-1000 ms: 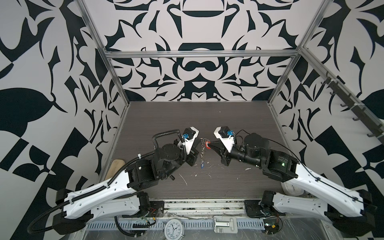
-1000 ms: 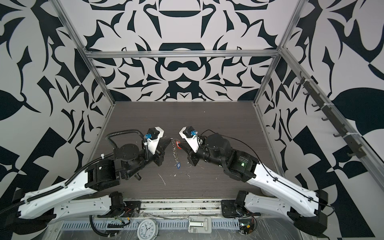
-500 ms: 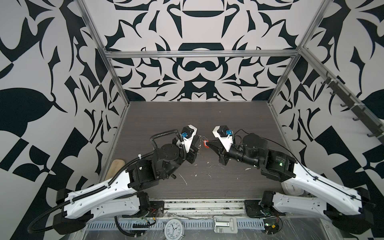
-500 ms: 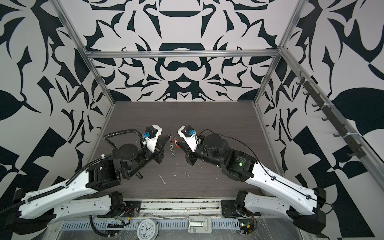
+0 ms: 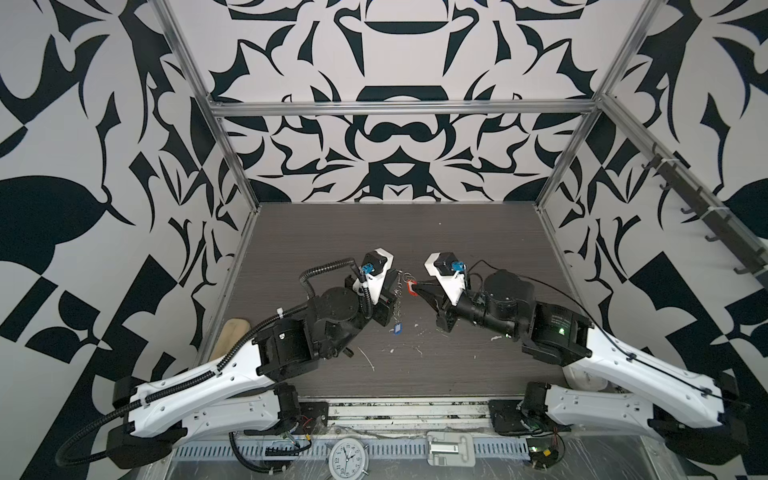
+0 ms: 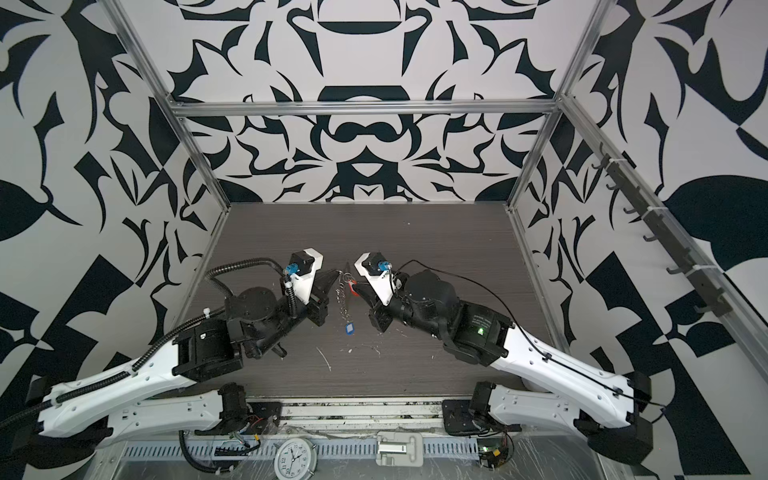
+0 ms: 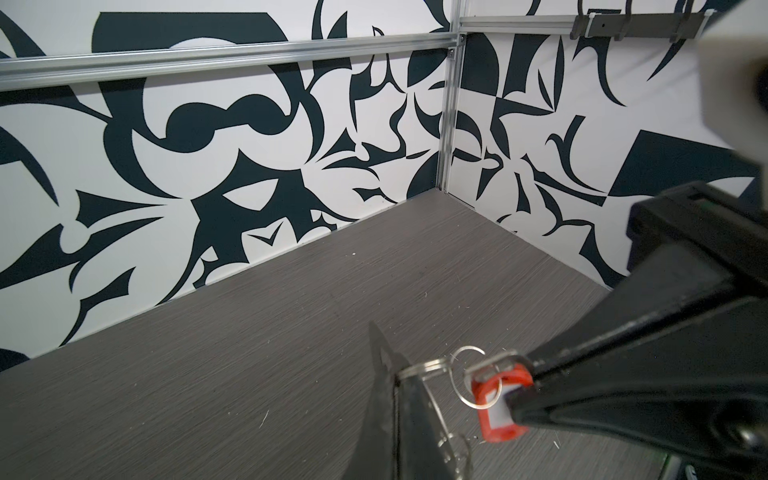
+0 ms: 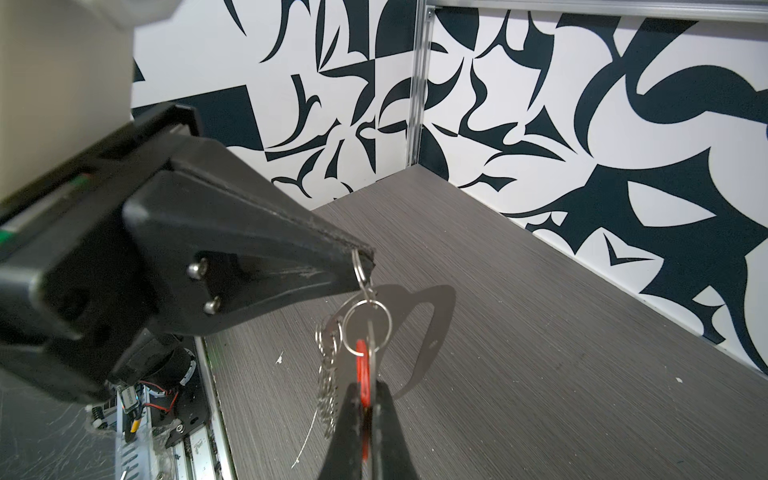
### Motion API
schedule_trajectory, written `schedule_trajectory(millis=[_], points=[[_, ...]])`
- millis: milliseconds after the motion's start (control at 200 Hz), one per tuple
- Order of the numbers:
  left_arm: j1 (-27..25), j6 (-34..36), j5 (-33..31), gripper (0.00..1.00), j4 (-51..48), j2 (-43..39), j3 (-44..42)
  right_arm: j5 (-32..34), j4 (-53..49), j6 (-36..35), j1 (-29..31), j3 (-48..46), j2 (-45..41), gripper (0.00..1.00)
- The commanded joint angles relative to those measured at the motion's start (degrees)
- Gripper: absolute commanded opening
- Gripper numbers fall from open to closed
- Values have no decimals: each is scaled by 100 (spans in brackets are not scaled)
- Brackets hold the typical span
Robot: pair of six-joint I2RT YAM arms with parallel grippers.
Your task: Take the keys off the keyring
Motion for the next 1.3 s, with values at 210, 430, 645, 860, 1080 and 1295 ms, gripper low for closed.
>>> schedule_trajectory(millis=[210,430,645,860,1080,1295], points=[[196,-378,-1008,0,319,-204,221,147,-577,56,181,-192,-85,0],[197,-520,-906,0,251,-257,260,247,-485,108,186,-295,-55,0],[196,-585,-796,0,282,-318,258,291,-415,152,199,-396,33,0],[203,-630,-641,0,323,-353,244,326,-323,179,195,-500,120,0],[204,-761,-487,0,345,-441,235,340,-234,184,196,-520,222,0],[199,-843,-382,0,380,-521,207,309,-155,249,195,-585,339,0]])
